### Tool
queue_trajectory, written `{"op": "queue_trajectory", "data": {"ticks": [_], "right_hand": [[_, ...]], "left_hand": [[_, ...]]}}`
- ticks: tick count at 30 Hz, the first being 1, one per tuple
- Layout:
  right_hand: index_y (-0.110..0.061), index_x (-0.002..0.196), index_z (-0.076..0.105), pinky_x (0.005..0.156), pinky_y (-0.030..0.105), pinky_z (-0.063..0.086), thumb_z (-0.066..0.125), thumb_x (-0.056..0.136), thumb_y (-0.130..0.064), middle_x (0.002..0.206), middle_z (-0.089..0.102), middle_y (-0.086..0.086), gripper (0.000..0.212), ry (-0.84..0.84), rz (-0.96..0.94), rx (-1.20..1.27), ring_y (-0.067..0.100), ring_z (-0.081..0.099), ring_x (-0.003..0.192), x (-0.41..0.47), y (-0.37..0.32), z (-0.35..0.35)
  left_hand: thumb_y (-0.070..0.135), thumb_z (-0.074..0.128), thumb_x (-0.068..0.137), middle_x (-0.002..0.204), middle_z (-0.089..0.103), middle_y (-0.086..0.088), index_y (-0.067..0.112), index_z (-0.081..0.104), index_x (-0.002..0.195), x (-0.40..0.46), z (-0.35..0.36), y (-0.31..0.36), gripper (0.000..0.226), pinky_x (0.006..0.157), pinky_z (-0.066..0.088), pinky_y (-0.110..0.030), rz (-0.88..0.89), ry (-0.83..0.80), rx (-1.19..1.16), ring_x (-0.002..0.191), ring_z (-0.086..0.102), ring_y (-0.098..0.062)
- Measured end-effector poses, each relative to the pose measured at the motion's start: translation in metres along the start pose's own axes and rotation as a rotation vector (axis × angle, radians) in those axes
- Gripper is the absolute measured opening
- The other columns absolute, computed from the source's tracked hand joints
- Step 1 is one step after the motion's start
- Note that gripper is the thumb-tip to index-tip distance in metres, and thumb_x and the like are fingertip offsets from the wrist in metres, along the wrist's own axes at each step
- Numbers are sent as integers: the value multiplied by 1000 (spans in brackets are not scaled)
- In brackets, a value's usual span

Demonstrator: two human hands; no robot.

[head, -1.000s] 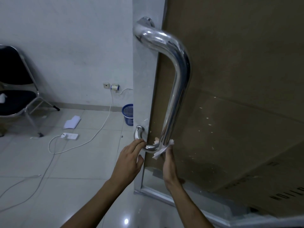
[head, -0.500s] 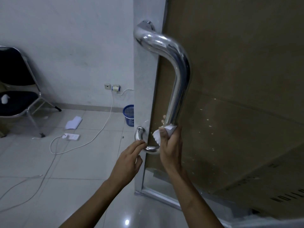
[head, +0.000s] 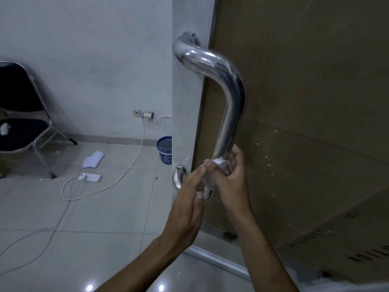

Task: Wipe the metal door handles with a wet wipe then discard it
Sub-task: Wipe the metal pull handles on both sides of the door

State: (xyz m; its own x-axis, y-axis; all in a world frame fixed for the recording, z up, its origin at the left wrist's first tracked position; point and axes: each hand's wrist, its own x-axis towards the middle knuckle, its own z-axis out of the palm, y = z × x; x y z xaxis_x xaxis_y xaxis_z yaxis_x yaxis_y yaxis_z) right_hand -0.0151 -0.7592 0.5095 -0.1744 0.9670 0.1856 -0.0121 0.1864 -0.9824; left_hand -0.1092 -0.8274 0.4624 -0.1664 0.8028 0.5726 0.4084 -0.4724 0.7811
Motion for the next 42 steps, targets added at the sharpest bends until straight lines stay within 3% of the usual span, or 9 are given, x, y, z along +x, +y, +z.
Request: {"op": "queue_trajectory", "data": {"ticks": [4,9,16,20,23,29,32,37,42], "right_hand": [[-49,125,43,107,38,45,73,67,-49,145,47,-3,65,-76,44,13,14,49,131,1,-2,-9],[-46,139,37,94,17,50,73,76,-41,148,41,-12,72,-162,45,-11,6,47,131,-1,0,-25],[-47,137,44,112,42,36,39,80,-74,140,48,-23,63,-52,92,9,-8,46,126,-8,9,-38],[-39,138,46,112,40,38,34,85,-67,139,49,-20,61,-32,92,30,-8,47,124,-11,11,-38],[-39,134,49,110,40,40,33,88,-65,138,53,-13,56,-18,108,61,-2,49,126,-12,17,-38],[-43,129,51,109,35,37,30,80,-74,136,55,-14,62,-19,167,59,-3,49,126,-18,34,-37],[-37,134,50,102,25,34,26,85,-67,136,54,-17,63,-42,203,41,-9,48,124,-22,46,-37],[-31,137,49,101,23,36,25,89,-61,134,54,-19,62,-48,228,-5,-7,48,124,-24,66,-33],[-37,133,50,107,30,37,24,92,-60,133,53,-23,54,-65,245,-50,-8,48,123,-22,76,-30]], "left_hand": [[52,28,99,150,27,34,32,21,147,3,14,5,53,110,25,-10,-217,-43,-217,142,26,4],[74,24,89,150,20,35,35,16,148,10,25,12,72,111,21,-8,-279,-73,-310,143,18,8],[47,19,97,117,55,18,33,46,123,67,25,36,40,87,40,-5,-379,-38,-400,107,51,17],[41,12,102,109,55,24,41,51,108,82,26,40,40,95,38,-8,-438,15,-425,102,52,18],[44,11,102,111,69,-2,23,63,114,88,20,30,58,105,42,-30,-545,-24,-537,113,62,-12],[27,28,103,73,60,-2,14,57,73,62,22,8,43,74,44,-31,-749,21,-317,79,57,-19],[29,18,106,94,58,10,26,57,99,32,27,-11,40,87,43,-25,-690,-139,-184,90,54,-3],[41,9,100,104,63,-4,15,60,104,-9,30,-68,57,103,37,-27,-359,-229,331,101,58,-18],[27,9,102,118,59,-4,17,56,117,-18,5,-96,50,116,24,-50,-105,-411,842,121,52,-21]]}}
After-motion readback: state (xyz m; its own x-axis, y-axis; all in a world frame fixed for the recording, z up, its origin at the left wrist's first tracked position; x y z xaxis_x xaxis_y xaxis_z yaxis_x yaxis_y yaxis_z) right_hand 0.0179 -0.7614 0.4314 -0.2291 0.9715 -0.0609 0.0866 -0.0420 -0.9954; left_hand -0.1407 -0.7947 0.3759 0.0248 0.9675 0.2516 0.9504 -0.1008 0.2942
